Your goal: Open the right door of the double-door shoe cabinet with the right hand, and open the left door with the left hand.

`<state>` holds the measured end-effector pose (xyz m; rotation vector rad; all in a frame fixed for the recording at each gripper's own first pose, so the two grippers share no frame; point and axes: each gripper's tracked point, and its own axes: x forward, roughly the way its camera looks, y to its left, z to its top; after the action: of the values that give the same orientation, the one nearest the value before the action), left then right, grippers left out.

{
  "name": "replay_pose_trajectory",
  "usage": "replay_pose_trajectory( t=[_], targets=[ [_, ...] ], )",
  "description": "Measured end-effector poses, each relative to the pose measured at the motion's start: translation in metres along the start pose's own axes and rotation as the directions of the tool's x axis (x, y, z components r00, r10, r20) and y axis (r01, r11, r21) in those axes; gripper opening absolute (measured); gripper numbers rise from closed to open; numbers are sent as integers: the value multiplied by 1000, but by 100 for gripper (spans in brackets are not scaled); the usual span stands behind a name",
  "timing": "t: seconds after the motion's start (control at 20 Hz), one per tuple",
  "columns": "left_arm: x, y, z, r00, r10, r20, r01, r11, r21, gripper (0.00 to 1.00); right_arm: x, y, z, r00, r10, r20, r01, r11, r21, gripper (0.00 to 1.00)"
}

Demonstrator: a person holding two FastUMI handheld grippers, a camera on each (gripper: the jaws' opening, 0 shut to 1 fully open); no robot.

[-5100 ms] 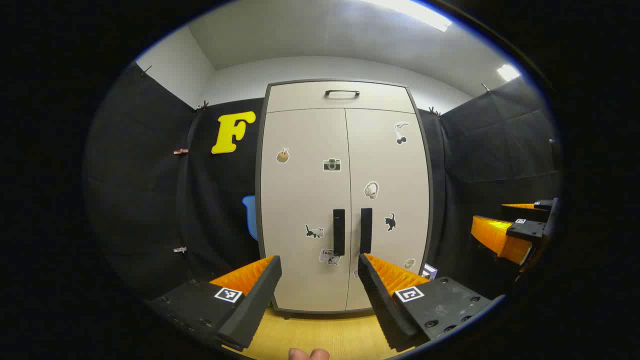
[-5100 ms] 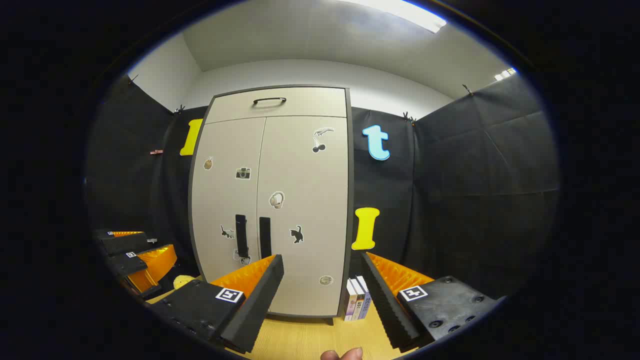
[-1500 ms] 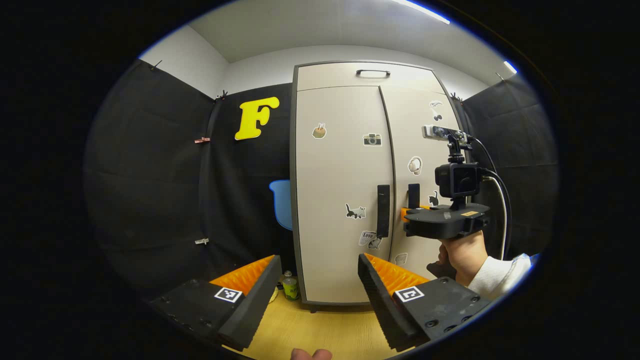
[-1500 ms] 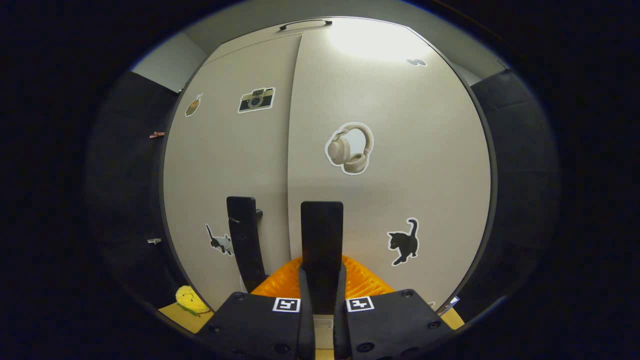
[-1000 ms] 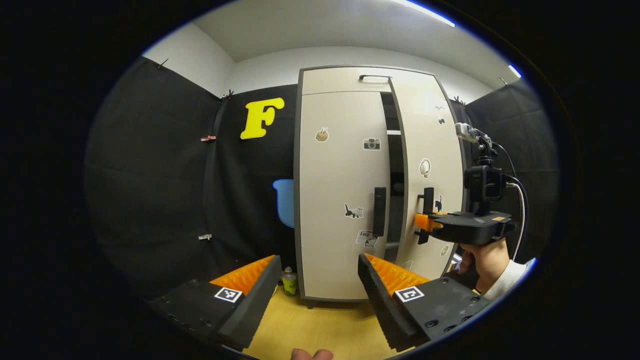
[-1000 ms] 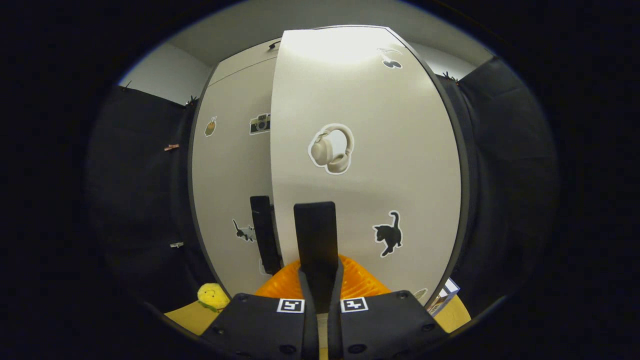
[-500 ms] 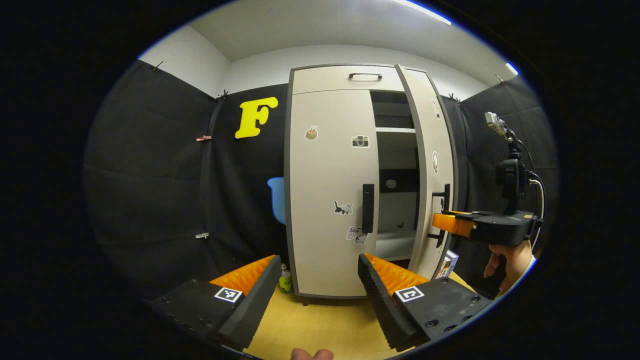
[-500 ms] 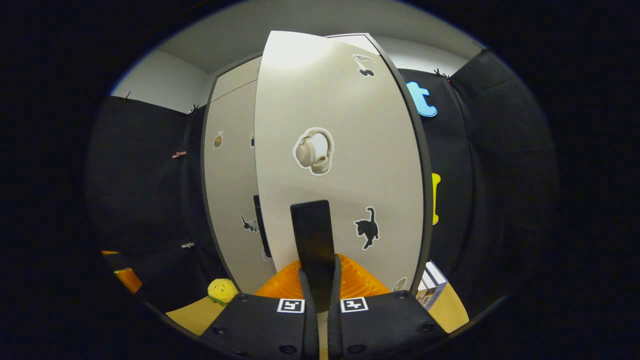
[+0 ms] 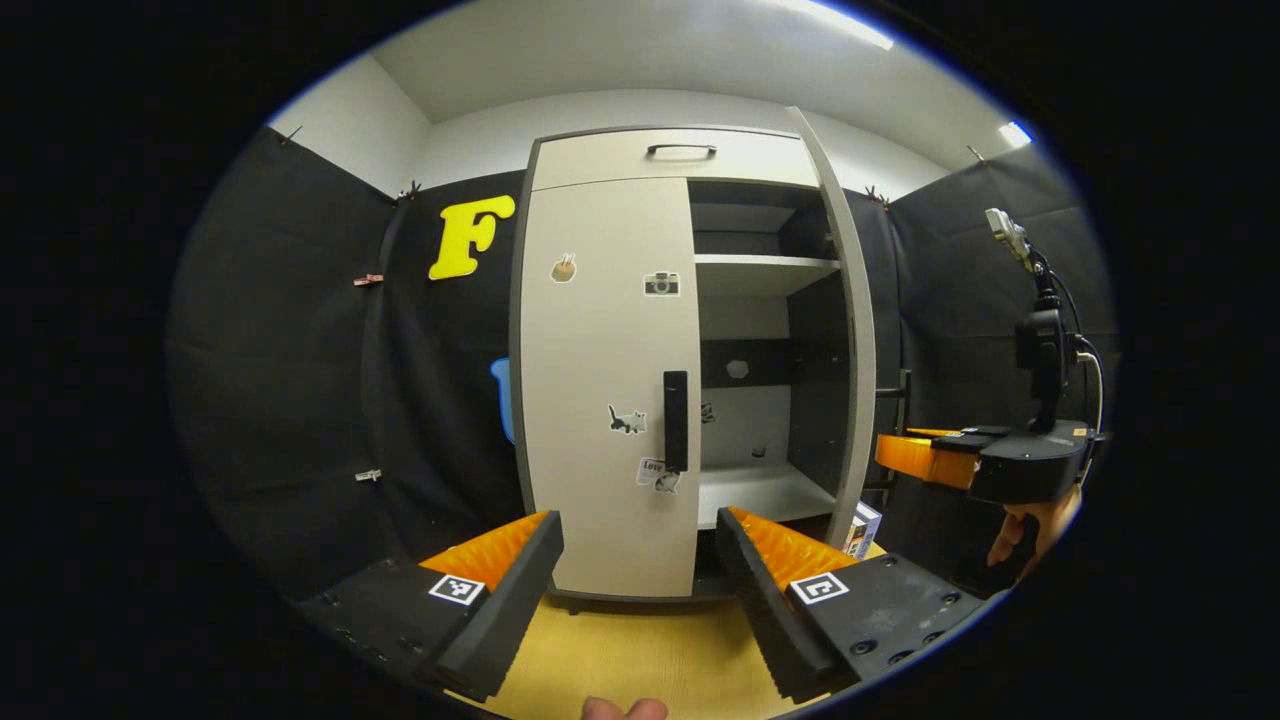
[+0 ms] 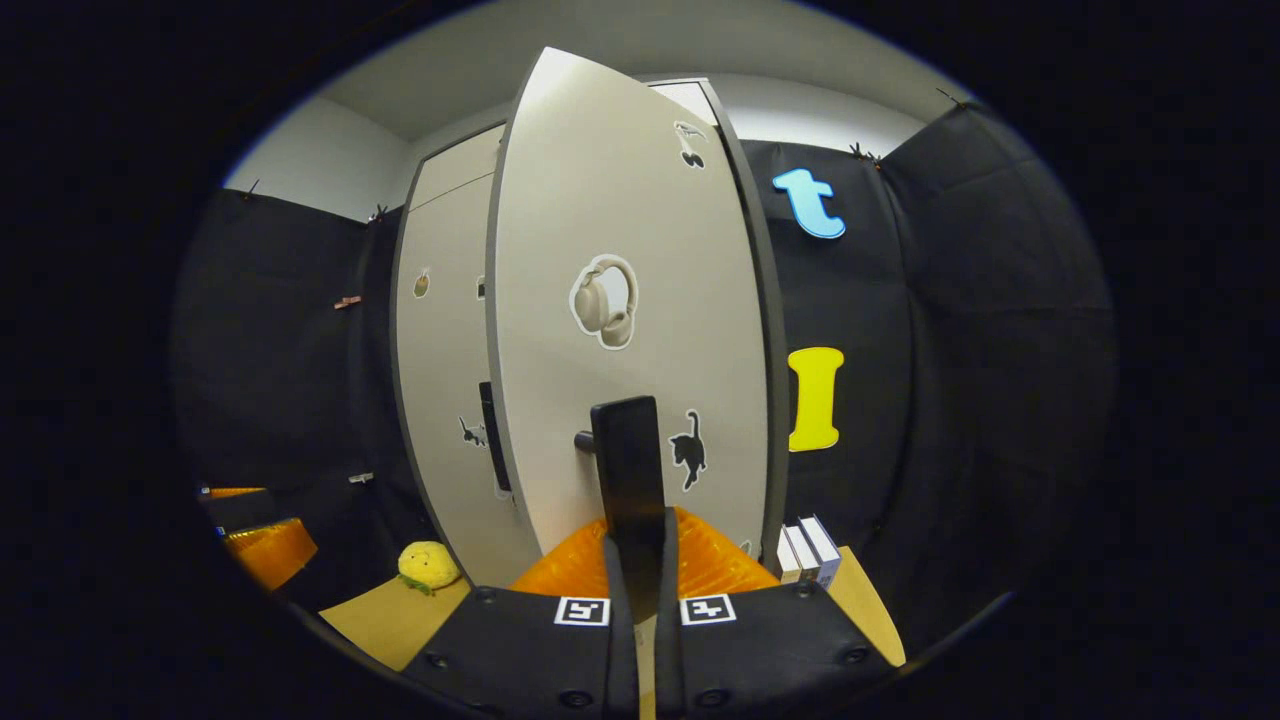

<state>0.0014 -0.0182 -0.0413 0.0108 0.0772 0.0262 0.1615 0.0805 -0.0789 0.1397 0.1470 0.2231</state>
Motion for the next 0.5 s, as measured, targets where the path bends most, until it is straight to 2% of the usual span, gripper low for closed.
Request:
replay_pose_trajectory(
  t=[0.15, 0.25, 0.5],
  targets=[
    [5, -15, -1, 1000, -24, -5, 24, 1000, -4, 95, -5, -12, -1, 1000, -21, -15, 21, 999, -46, 11],
    [7, -23, 2, 999, -39, -2, 39, 999, -1, 95, -7, -16, -1, 999, -34, -18, 33, 999, -38, 11],
    [13, -41, 9, 997, -70, 16, 70, 998, 6, 95, -13, -41, 4, 993, -118, -4, 117, 992, -55, 10]
  ],
)
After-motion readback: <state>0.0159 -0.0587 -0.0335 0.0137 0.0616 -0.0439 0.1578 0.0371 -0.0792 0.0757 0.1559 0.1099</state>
